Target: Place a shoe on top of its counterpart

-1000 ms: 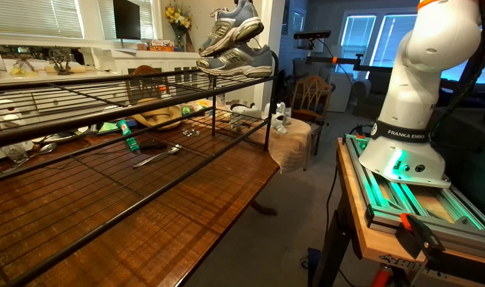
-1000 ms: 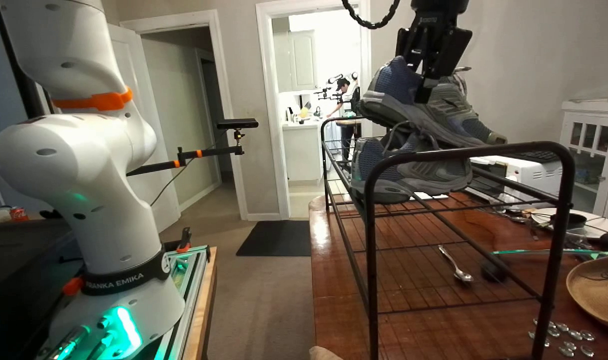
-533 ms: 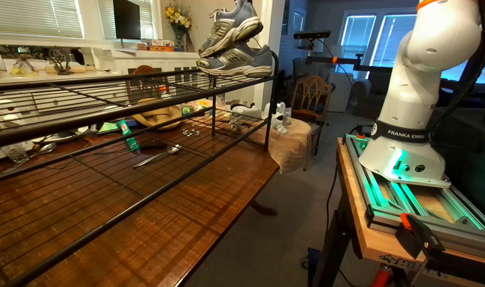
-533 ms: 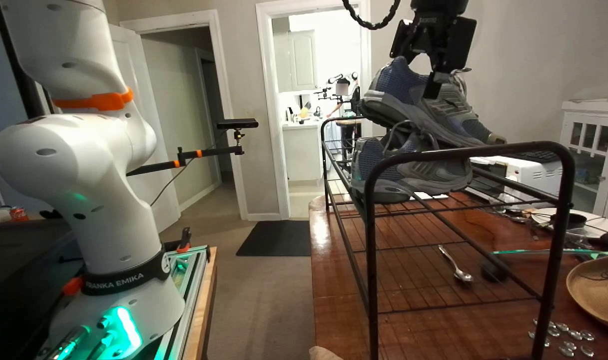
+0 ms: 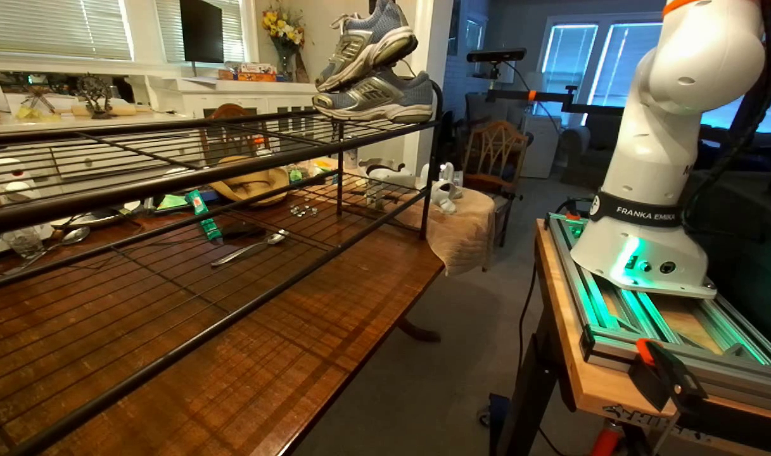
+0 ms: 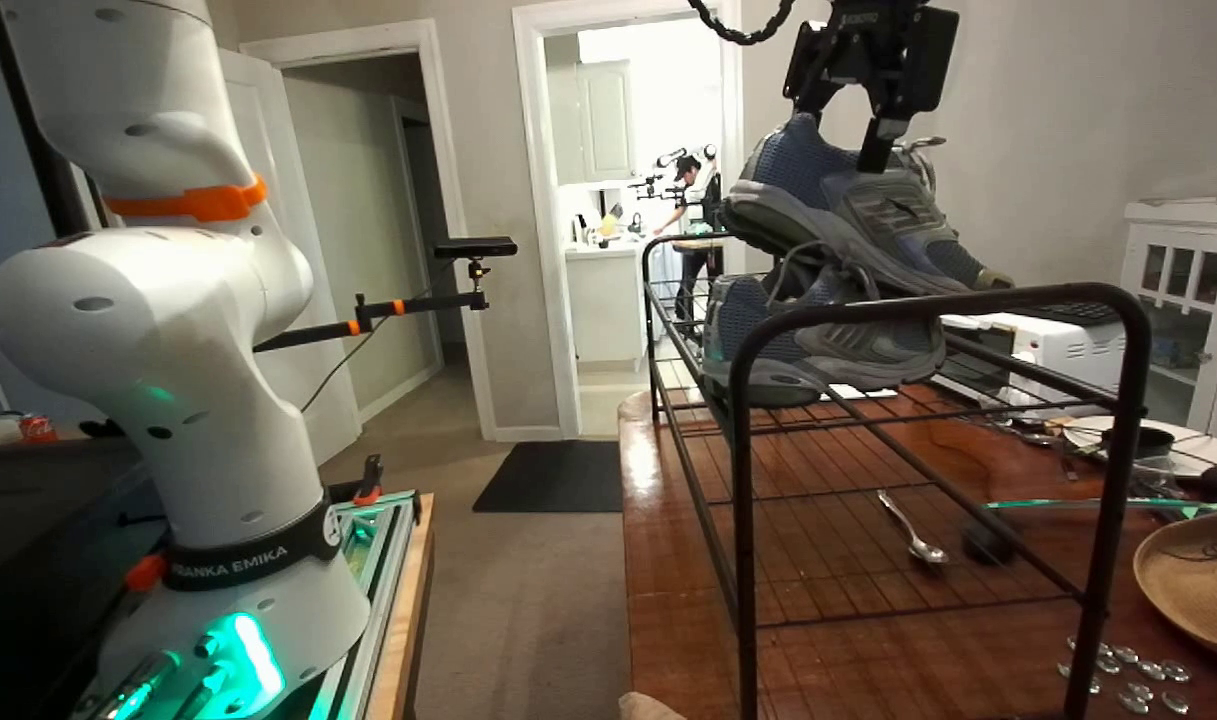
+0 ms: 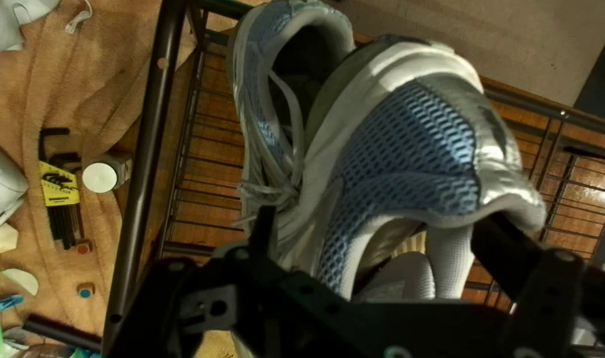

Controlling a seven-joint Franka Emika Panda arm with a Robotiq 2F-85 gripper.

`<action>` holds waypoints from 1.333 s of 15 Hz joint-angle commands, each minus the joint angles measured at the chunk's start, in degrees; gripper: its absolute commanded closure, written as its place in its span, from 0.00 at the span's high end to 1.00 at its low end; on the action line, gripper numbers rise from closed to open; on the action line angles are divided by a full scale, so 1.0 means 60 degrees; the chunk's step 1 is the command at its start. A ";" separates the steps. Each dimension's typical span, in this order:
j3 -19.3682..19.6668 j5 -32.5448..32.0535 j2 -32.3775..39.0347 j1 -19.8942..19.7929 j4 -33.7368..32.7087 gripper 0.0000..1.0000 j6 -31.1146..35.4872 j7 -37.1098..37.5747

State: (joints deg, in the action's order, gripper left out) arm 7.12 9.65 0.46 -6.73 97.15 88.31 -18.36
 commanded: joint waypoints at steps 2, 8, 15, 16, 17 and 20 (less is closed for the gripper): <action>-0.0100 -0.0225 -0.0060 0.0048 -0.0124 1.00 0.0205 -0.0187; -0.0300 -0.0644 -0.0359 0.0183 0.0032 1.00 0.1124 -0.0265; -0.0589 -0.1190 -0.0957 0.0487 0.0396 1.00 0.2297 -0.0333; -0.0616 -0.1276 -0.1051 0.0530 0.0460 1.00 0.2444 -0.0361; -0.0649 -0.1386 -0.1193 0.0576 0.0553 1.00 0.2568 -0.0333; -0.0719 -0.1617 -0.1549 0.0679 0.0852 1.00 0.2850 -0.0244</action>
State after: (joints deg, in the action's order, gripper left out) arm 3.04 1.89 -5.28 -3.40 98.15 102.85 -19.65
